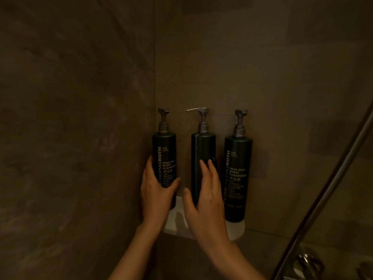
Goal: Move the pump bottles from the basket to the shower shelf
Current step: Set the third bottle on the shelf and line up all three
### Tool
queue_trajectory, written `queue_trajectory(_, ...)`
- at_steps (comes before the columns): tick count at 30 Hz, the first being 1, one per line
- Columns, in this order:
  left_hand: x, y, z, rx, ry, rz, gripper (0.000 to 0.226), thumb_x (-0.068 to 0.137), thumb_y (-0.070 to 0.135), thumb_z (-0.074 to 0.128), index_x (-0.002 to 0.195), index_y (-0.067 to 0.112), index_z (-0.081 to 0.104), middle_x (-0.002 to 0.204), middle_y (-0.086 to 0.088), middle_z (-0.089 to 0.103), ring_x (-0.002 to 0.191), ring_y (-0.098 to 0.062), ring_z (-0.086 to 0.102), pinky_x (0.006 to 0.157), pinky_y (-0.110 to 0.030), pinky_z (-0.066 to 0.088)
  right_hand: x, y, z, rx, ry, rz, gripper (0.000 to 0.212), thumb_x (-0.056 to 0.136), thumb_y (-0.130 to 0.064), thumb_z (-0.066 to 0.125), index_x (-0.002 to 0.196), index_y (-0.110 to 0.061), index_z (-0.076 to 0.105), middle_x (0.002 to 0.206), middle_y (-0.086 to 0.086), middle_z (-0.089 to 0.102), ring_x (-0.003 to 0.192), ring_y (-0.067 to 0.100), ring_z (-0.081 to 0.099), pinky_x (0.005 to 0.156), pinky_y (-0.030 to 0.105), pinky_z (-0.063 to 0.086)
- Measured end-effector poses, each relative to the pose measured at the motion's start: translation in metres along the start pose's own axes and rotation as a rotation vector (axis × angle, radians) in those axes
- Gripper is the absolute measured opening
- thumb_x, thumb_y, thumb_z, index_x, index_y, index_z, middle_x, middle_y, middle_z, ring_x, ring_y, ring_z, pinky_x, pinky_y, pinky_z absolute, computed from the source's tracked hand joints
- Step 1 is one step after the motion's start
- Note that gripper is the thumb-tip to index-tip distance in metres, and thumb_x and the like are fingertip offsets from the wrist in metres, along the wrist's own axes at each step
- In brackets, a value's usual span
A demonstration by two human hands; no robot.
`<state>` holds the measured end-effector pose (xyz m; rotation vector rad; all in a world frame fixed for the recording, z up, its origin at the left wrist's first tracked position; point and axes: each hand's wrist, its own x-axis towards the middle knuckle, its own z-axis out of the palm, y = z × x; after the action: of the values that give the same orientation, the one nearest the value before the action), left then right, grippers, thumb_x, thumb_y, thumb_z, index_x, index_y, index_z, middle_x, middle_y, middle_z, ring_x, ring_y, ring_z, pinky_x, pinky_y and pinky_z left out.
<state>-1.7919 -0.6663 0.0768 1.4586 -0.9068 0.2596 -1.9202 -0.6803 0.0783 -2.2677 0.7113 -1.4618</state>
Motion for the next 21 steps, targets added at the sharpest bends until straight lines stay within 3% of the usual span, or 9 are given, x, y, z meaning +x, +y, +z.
queue_trajectory(3,0.004,-0.002,0.003,-0.02,0.046,0.007,0.086,0.066,0.02,0.08,0.14,0.021,0.034,0.135,-0.004,0.051,0.122,-0.019,0.048,0.098,-0.041,0.044,0.0,0.0,0.002,-0.03,0.034,-0.014,0.068,0.093,-0.028,0.052,0.149,-0.028,0.013,0.15,-0.021,0.003,0.14,-0.005,0.0,0.102,0.0,-0.003)
queue_trajectory(6,0.003,-0.003,0.002,-0.027,0.07,0.018,0.084,0.066,0.017,0.08,0.138,0.021,0.037,0.132,-0.005,0.053,0.116,-0.014,0.049,0.091,-0.031,0.041,0.003,-0.001,0.001,-0.096,0.095,-0.044,0.066,0.092,-0.024,0.054,0.148,-0.022,0.019,0.155,-0.011,0.008,0.144,0.004,0.0,0.113,0.018,0.002)
queue_trajectory(9,0.0,-0.003,0.0,-0.045,0.057,0.021,0.083,0.068,0.018,0.079,0.138,0.021,0.035,0.131,-0.003,0.053,0.112,-0.008,0.046,0.088,-0.029,0.039,0.009,-0.004,0.003,-0.076,0.124,-0.015,0.072,0.09,-0.022,0.055,0.149,-0.021,0.014,0.16,-0.002,0.004,0.147,0.01,-0.001,0.117,0.03,0.007)
queue_trajectory(13,-0.002,-0.002,-0.003,-0.072,0.035,0.029,0.081,0.069,0.016,0.078,0.138,0.022,0.036,0.127,0.0,0.054,0.109,-0.007,0.048,0.084,-0.026,0.039,0.017,-0.007,0.008,-0.037,0.141,0.044,0.081,0.089,-0.02,0.056,0.151,-0.02,0.003,0.16,0.001,0.006,0.147,0.013,0.005,0.119,0.032,0.01)
queue_trajectory(16,-0.004,-0.002,-0.007,-0.098,0.0,0.045,0.08,0.071,0.018,0.077,0.138,0.026,0.035,0.123,0.007,0.053,0.107,-0.005,0.049,0.078,-0.013,0.037,0.023,-0.007,0.012,0.003,0.146,0.083,0.081,0.089,-0.018,0.057,0.151,-0.019,0.005,0.159,0.002,0.01,0.146,0.013,0.01,0.117,0.029,0.013)
queue_trajectory(21,-0.007,-0.002,-0.013,-0.12,-0.051,0.069,0.078,0.074,0.026,0.075,0.14,0.03,0.034,0.127,0.008,0.053,0.111,-0.004,0.052,0.08,-0.01,0.038,0.028,-0.008,0.021,0.07,0.141,0.11,0.08,0.087,-0.019,0.061,0.15,-0.019,0.012,0.152,0.002,0.026,0.139,0.015,0.028,0.114,0.038,0.033)
